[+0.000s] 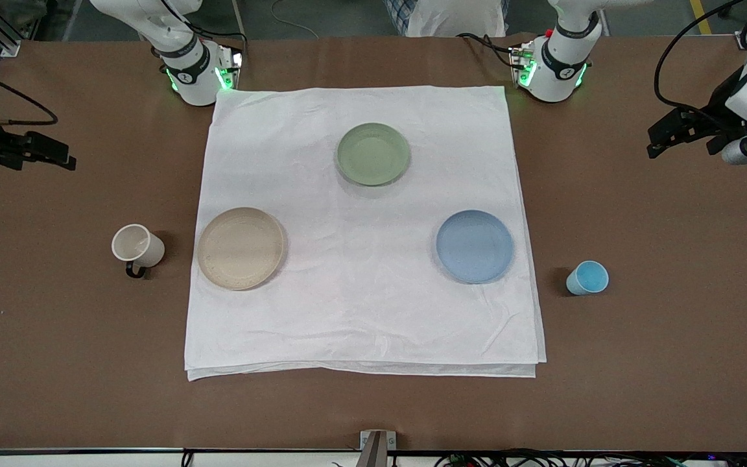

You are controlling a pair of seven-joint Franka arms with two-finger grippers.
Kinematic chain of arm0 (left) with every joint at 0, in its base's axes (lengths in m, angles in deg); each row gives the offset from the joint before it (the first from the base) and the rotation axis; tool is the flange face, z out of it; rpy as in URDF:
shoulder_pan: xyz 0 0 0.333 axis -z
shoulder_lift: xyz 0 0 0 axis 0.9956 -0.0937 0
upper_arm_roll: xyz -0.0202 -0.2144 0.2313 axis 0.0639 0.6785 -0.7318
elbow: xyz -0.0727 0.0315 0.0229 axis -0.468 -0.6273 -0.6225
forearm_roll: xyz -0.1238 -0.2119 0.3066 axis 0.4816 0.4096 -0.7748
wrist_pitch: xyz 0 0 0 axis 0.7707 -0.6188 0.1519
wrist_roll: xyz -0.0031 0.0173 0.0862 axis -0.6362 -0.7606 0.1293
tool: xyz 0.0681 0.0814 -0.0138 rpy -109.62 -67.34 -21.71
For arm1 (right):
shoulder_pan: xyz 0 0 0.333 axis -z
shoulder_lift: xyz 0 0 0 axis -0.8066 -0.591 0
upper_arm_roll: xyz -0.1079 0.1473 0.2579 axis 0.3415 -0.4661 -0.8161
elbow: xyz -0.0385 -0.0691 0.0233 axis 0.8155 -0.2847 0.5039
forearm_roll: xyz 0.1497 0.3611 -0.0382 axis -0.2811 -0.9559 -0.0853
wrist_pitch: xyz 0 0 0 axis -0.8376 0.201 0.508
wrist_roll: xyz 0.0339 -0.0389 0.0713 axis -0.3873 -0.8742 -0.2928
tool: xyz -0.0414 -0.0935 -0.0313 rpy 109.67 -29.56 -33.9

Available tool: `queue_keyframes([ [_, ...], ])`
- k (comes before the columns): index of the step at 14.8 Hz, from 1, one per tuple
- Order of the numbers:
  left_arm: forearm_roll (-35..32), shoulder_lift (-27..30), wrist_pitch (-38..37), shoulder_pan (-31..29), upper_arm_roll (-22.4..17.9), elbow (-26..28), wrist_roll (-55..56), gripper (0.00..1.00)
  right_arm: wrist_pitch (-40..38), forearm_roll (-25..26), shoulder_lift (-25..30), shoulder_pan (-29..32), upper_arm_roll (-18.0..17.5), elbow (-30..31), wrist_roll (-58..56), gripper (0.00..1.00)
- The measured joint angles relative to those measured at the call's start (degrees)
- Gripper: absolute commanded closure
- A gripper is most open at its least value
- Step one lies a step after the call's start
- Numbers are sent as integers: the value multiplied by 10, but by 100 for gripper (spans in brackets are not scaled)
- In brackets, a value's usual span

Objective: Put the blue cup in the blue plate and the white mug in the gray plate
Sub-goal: 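Move the left gripper out toward the light-blue cup, then lower the left gripper and grasp the light-blue cup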

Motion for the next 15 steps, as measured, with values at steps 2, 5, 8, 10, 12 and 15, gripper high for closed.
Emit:
queue_keyframes([
  [2, 0, -18, 16, -11, -1, 1, -8, 0, 0, 10, 31, 0, -4, 19, 0, 0],
  [5, 0, -61, 57, -20, -2, 4, -13, 0, 4, 11, 56, 0, -9, 41, 0, 0],
  [8, 0, -108, 118, -20, -1, 15, -13, 0, 13, 11, 58, 0, -9, 49, 0, 0],
  [10, -12, -136, 163, -20, -1, 29, -13, 0, 25, 11, 58, 0, -9, 50, 0, 0],
  [12, -34, -165, 211, -20, -1, 44, -13, 0, 37, 11, 59, 0, -9, 50, 0, 0],
  [15, -39, -208, 289, -24, -2, 68, -13, 0, 40, 11, 59, 0, -9, 50, 0, 0],
])
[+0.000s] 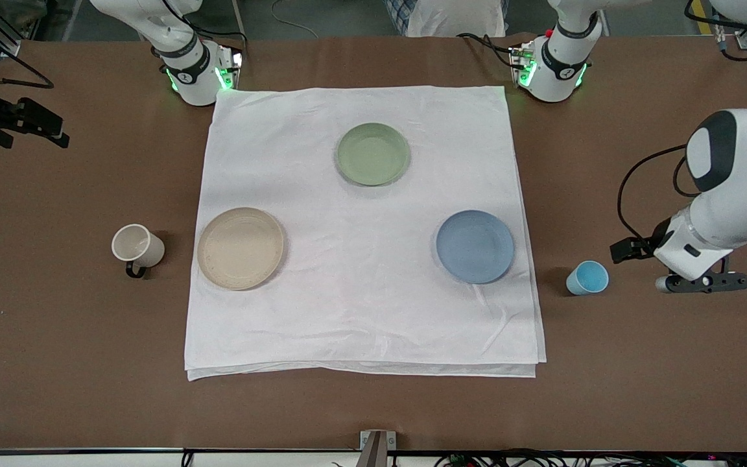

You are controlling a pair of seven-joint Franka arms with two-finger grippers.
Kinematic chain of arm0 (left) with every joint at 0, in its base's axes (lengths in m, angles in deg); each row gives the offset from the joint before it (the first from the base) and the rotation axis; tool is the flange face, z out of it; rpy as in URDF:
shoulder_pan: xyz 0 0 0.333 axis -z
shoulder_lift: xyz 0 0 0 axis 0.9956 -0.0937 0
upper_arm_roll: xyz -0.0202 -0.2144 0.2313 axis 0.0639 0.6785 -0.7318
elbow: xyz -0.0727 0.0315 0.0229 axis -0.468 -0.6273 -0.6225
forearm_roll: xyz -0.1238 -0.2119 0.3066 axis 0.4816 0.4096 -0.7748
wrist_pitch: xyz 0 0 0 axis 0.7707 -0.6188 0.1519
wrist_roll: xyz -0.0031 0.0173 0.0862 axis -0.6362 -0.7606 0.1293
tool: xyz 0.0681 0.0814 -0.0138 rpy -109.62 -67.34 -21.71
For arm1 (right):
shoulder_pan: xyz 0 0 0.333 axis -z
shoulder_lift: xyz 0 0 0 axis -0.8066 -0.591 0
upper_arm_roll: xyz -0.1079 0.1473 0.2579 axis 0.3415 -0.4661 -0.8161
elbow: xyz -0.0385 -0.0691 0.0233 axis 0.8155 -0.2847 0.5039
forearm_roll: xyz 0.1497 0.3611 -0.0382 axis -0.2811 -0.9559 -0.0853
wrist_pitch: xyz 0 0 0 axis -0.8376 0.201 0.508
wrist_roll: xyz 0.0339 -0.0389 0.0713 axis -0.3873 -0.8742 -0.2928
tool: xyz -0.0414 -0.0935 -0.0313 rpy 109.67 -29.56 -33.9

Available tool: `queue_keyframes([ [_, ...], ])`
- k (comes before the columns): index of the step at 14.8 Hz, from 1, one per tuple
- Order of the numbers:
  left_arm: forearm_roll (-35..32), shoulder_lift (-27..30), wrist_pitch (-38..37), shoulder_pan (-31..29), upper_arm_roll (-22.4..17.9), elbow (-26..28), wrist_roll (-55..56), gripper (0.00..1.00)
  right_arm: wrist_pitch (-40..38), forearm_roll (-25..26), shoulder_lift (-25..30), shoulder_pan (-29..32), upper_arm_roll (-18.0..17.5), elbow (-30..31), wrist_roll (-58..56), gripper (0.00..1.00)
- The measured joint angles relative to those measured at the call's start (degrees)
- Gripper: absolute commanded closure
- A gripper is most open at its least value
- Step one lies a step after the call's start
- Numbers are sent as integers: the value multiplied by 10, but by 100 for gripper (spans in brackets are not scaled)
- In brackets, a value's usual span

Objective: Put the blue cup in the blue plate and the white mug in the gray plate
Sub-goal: 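Lower the left gripper and grasp the light-blue cup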

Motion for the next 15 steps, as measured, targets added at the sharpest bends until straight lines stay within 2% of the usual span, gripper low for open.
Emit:
queue_keyframes([
  [5, -1, -60, 130, -23, 0, 56, 0, 9, -5, 0, 0, 0, 0, -5, 0, 0],
  [8, -1, -84, 176, -28, 0, 83, 0, 27, -8, 0, 0, 0, -1, -20, 0, 0],
  [10, -1, -95, 183, -28, 0, 89, 0, 41, -9, 0, 0, 0, -1, -21, 0, 0],
  [11, -1, -98, 183, -29, 0, 91, 0, 52, -9, 0, -3, 0, -1, -21, 0, 0],
  [13, -1, -102, 191, -30, 0, 99, 0, 78, 1, 2, -22, 0, 0, -18, 0, 0],
  [15, -1, -105, 203, -30, 0, 106, 0, 100, 56, 5, -75, 4, 2, -12, 0, 0],
])
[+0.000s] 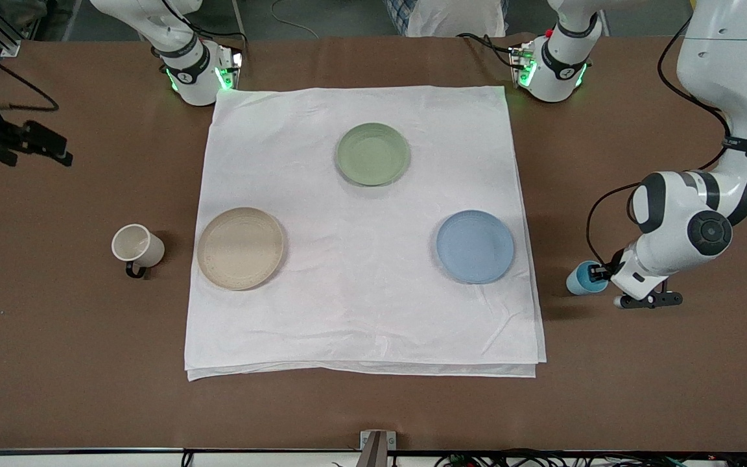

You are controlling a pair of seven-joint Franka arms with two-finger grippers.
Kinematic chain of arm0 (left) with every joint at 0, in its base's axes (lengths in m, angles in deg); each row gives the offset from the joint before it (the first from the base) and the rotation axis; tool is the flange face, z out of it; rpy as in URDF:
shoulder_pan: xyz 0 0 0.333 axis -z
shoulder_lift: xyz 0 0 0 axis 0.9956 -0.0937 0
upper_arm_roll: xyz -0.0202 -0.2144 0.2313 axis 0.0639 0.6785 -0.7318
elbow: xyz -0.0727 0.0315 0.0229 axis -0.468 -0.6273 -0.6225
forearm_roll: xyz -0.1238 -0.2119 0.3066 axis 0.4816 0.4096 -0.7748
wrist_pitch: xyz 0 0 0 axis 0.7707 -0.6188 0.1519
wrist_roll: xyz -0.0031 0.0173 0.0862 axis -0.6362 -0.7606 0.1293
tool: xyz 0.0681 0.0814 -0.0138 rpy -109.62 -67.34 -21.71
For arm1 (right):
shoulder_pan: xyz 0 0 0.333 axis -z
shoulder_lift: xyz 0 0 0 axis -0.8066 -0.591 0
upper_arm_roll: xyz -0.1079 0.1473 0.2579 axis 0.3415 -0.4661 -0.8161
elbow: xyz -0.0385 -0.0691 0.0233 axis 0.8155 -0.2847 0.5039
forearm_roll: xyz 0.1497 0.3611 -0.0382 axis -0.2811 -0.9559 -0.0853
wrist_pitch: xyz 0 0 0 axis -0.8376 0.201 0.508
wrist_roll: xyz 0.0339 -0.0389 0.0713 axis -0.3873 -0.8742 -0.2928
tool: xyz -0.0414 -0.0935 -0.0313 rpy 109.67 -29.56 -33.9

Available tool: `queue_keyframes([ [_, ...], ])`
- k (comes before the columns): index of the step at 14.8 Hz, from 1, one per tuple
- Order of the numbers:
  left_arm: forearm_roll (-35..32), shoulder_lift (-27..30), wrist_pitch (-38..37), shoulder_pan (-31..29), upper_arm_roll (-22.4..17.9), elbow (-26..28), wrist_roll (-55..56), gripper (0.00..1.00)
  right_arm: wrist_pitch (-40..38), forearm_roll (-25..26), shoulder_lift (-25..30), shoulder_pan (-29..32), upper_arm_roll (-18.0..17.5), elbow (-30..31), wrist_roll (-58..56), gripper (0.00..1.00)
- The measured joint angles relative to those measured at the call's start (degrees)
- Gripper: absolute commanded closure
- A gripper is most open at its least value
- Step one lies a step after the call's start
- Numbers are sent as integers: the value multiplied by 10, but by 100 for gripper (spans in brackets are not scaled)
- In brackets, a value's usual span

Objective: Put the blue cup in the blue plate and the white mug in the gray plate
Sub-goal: 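Carry the cup onto the blue plate while the right gripper reaches the mug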

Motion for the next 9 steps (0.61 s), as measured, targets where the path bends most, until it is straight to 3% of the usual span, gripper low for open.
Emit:
queue_keyframes([
  [5, 0, 6, 1, 4, 28, 2, 12, 100, 160, 2, -173, 33, 3, 0, -1, 0],
  [7, 0, 23, -19, 8, 67, 0, 57, 100, 221, 2, -207, 37, 4, 17, -1, 0],
  [9, 0, 41, -39, 13, 115, 0, 134, 100, 315, 2, -220, 39, 4, 74, -1, 0],
])
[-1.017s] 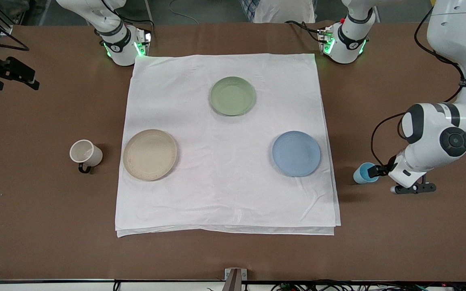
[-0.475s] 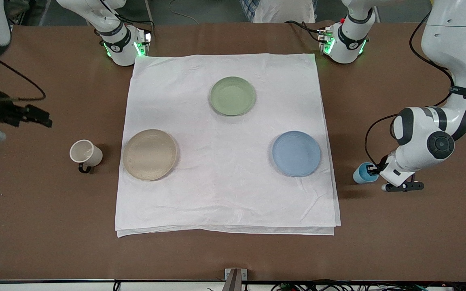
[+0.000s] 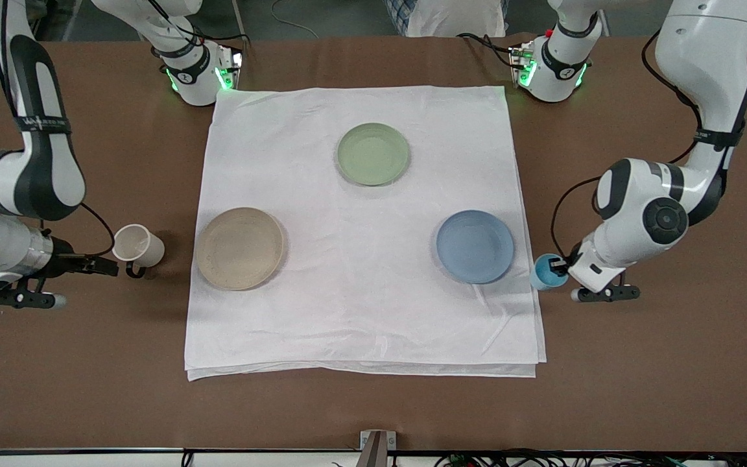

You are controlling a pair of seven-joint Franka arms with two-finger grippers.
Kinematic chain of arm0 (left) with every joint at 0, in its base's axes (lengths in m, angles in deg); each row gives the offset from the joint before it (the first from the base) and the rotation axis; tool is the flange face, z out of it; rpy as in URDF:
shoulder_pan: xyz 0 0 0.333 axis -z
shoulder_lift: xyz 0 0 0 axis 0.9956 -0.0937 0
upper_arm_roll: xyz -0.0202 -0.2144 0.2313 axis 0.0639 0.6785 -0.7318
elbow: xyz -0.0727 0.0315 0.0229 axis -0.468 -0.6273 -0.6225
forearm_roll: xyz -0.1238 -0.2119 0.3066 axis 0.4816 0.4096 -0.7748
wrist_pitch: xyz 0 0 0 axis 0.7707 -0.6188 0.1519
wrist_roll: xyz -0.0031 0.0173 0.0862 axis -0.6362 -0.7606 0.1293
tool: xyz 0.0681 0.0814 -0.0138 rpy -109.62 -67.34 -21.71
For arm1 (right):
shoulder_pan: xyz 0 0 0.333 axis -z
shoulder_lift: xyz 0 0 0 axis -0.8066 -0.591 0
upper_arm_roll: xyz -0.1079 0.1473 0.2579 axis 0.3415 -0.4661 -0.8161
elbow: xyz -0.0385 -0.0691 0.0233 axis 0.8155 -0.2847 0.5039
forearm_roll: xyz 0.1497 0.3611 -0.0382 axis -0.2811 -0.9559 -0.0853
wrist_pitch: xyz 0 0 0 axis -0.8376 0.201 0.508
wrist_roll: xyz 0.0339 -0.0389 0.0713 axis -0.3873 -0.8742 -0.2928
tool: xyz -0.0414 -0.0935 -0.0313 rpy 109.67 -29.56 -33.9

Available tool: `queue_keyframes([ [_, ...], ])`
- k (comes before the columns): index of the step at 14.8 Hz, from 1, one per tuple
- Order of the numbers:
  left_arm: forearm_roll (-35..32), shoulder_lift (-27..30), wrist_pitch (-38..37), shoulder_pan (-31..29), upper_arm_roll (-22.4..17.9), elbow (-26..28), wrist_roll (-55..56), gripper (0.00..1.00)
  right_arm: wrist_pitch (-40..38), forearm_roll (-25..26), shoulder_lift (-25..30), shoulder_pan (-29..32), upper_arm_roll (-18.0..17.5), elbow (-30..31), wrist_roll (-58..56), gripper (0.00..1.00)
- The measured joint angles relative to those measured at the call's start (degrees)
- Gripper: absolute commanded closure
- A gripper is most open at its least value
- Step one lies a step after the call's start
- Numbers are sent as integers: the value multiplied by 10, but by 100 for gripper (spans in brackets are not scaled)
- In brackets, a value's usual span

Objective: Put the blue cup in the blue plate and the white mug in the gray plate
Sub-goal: 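Carry the cup onto the blue plate while the right gripper reaches the mug, then release the cup on the blue plate while the right gripper grasps the mug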

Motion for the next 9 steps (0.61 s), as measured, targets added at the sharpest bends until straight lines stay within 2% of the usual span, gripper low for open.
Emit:
queue_keyframes([
  [2, 0, 5, -7, 16, 33, 1, 68, 100, 87, 0, -4, 3, 0, 69, 0, 2],
  [4, 0, 0, -8, 50, 38, 5, 122, 100, 129, 0, -8, 4, 0, 115, 0, 8],
  [6, 0, -10, -8, 75, 38, 9, 164, 99, 136, 0, -12, 4, 0, 134, 0, 23],
  [7, 0, -16, -8, 80, 38, 10, 173, 96, 136, 0, -13, 5, 0, 139, 0, 35],
  [8, 0, -21, -8, 82, 38, 12, 176, 83, 136, 0, -15, 5, 0, 142, 0, 55],
  [9, 0, -26, -8, 81, 37, 14, 180, 61, 136, 0, -16, 6, 0, 145, 0, 69],
])
